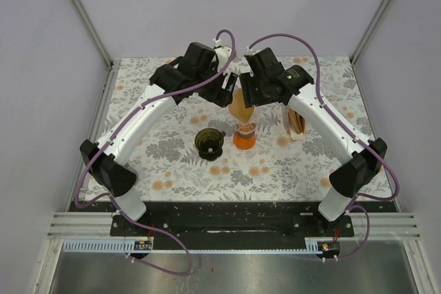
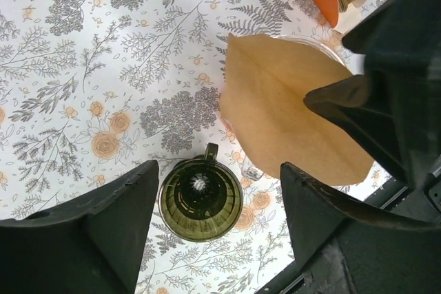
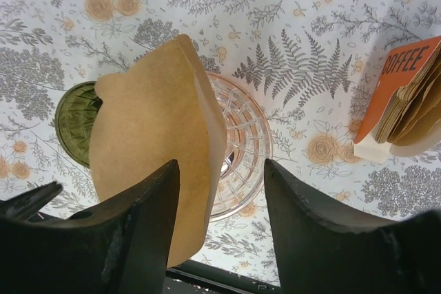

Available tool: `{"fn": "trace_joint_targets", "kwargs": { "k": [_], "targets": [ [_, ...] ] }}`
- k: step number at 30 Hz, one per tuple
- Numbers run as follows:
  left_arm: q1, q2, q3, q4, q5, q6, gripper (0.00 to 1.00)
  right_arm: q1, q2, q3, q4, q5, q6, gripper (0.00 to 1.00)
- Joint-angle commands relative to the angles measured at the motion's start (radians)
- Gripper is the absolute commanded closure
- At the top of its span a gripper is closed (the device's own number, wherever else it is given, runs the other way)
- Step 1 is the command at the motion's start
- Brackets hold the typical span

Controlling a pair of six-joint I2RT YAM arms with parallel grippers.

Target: Place the coffee filter in the dripper

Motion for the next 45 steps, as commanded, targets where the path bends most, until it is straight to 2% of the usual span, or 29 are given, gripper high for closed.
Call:
{"fn": "trace_joint_targets", "kwargs": {
  "k": [1,3,6,9,10,13,15,17,22,26,31,36,45],
  "targets": [
    [0.029,-0.046,0.045,0.034,0.022,0.016,0.25,-0.003,-0.052,0.104,0.014,-0.027,-0.059,0.38],
    [0.046,-0.056,0.042,0.034,0.033,0.025,0.20,-0.003,-0.058,0.139,-0.004,-0.010,-0.083,0.35],
    [0.070,-0.071,0.029,0.035,0.060,0.040,0.04,-0.003,-0.081,0.168,-0.011,0.011,-0.123,0.32],
    [0.098,-0.097,-0.004,0.050,0.079,0.053,0.01,-0.003,-0.098,0.199,0.018,-0.060,-0.177,0.32],
    [0.109,-0.106,-0.014,0.057,0.077,0.057,0.01,0.000,-0.104,0.204,0.040,-0.102,-0.192,0.38],
    [0.139,-0.132,-0.043,0.069,0.079,0.059,0.01,0.021,-0.107,0.192,0.104,-0.264,-0.241,0.76],
    [0.167,-0.146,-0.063,0.081,0.088,0.056,0.01,0.046,-0.081,0.195,0.108,-0.312,-0.287,0.89],
    [0.188,-0.158,-0.084,0.090,0.100,0.050,0.01,0.068,-0.028,0.228,0.060,-0.253,-0.298,0.99],
    [0.215,-0.183,-0.149,0.123,0.126,0.037,0.01,0.069,0.117,0.311,-0.105,0.000,-0.271,1.00],
    [0.213,-0.183,-0.182,0.149,0.167,-0.007,0.01,0.069,0.141,0.279,-0.124,0.074,-0.235,1.00],
    [0.213,-0.155,-0.201,0.176,0.252,-0.078,0.01,0.068,0.140,0.178,-0.072,0.033,-0.219,1.00],
    [0.213,-0.132,-0.241,0.218,0.394,-0.168,0.01,0.069,0.137,0.064,0.015,-0.012,-0.182,1.00],
    [0.198,-0.082,-0.290,0.259,0.433,-0.254,0.09,0.069,0.195,0.037,0.046,-0.015,-0.139,1.00]
  ]
}}
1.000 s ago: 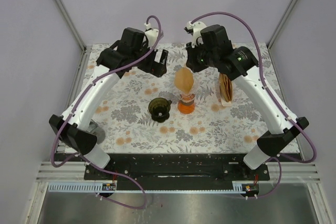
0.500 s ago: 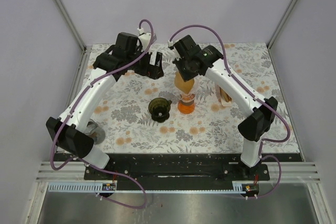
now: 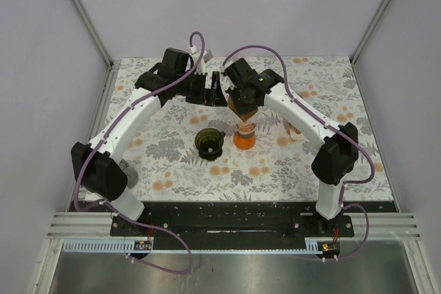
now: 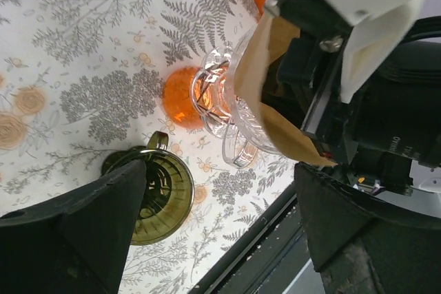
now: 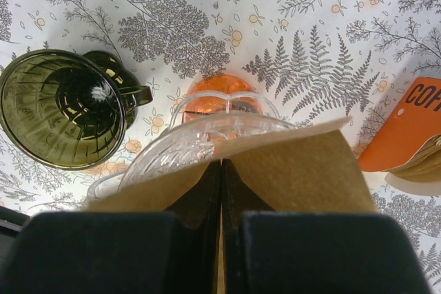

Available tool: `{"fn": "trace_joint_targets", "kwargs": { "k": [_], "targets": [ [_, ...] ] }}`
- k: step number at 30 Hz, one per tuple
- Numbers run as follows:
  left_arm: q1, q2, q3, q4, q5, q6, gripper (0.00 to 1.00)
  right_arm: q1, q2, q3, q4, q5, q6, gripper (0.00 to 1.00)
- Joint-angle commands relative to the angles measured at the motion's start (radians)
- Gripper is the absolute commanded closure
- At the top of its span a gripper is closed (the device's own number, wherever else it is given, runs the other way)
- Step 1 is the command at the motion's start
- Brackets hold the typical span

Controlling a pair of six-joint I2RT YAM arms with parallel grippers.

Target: Place the coffee filter in the dripper

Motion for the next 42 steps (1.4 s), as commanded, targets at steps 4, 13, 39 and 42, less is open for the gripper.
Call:
{"fn": "trace_joint_targets", "kwargs": {
  "k": [4,13,39,42],
  "targets": [
    [-0.021,0.038,-0.038,0.078,0.098,-0.090,0.11,-0.001,0.038,-0.007,0.039,0.016,0.048,1.00],
    [-0.021,0.058,-0.027,0.087,0.076,-0.101,0.16,0.001,0.024,-0.056,0.033,0.029,0.053,1.00],
    [-0.062,0.122,-0.048,0.113,-0.002,-0.094,0.55,-0.005,0.006,-0.125,0.053,-0.082,0.084,1.00],
    [-0.068,0.118,-0.047,0.113,-0.005,-0.091,0.57,-0.005,-0.010,-0.097,0.052,-0.093,0.079,1.00]
  ]
}}
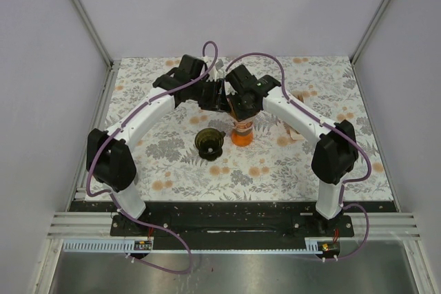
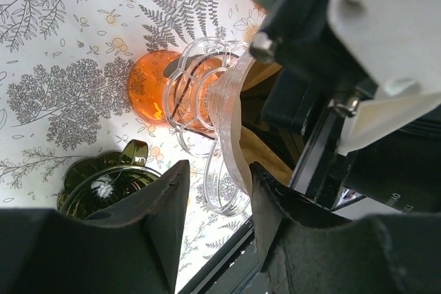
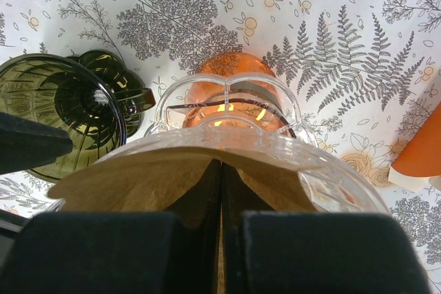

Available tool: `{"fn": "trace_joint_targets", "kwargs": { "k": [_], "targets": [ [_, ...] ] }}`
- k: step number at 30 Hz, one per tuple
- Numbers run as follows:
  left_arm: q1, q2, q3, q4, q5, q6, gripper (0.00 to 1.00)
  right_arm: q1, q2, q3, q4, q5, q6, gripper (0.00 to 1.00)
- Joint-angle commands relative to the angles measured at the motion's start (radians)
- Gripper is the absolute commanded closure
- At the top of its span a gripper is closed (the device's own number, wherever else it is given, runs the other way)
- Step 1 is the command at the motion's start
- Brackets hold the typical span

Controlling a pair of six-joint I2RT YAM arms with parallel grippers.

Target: Place the coffee filter in the dripper

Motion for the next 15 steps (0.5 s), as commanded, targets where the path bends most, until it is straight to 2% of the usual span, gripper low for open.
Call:
{"fn": "trace_joint_targets", "kwargs": {
  "k": [1,6,10,15],
  "targets": [
    [-0.015,-0.008,-0.006,0.042,-0.027,0.010,0.60,0.005,-0.025,0.029,-0.035,-0.048,-0.006,1.00],
    [-0.015,-0.015,-0.010,0.039,-0.045,0.016,0.71,0.001,-0.054,0.073,-0.027,-0.053,-0.024,1.00],
    [-0.015,-0.020,-0.010,0.037,-0.048,0.019,0.77,-0.019,-0.071,0.086,-0.012,-0.085,-0.029,1.00],
    [-0.024,-0.035,-0.005,0.036,-0.067,0.035,0.78,-0.045,-0.086,0.069,0.007,-0.107,-0.033,1.00]
  ]
}}
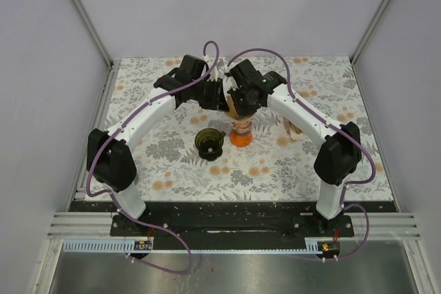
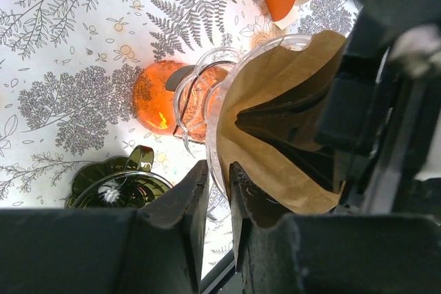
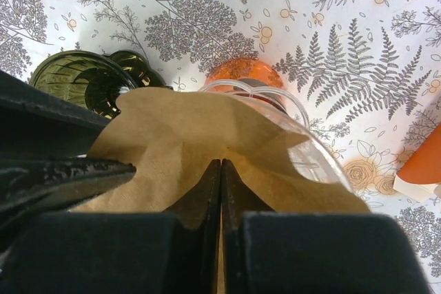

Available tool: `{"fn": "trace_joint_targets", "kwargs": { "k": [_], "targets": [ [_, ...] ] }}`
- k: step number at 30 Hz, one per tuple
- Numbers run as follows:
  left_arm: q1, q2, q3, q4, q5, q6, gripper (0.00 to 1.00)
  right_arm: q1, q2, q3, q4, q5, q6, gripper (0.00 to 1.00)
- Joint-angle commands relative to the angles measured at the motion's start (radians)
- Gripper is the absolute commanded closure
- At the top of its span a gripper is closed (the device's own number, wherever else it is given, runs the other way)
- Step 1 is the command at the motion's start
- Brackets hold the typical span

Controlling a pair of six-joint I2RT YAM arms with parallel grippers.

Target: Place the coffee filter in the dripper

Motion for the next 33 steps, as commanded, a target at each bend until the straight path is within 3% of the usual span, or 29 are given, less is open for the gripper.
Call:
{"fn": "trace_joint_targets", "kwargs": {
  "k": [1,14,23,30,33],
  "targets": [
    [-0.015,-0.039,0.000,0.017,-0.044,0.034,0.81,-0.027,-0.069,0.031,0.026,-0.039,-0.018,0.99],
    [-0.035,-0.059,0.043,-0.012,-0.122,0.088,0.87,-0.028,-0.141,0.069,0.078,-0.127,-0.076,0.86],
    [-0.038,-0.046,0.056,-0.027,-0.128,0.091,0.90,-0.045,-0.243,0.028,0.144,-0.093,-0.081,0.64],
    [-0.040,-0.042,0.056,-0.027,-0.131,0.091,0.90,-0.079,-0.243,-0.026,0.172,0.039,-0.073,0.23],
    [-0.041,-0.043,0.058,-0.027,-0.130,0.091,0.90,-0.090,-0.204,-0.021,0.169,-0.006,-0.108,0.15]
  ]
}}
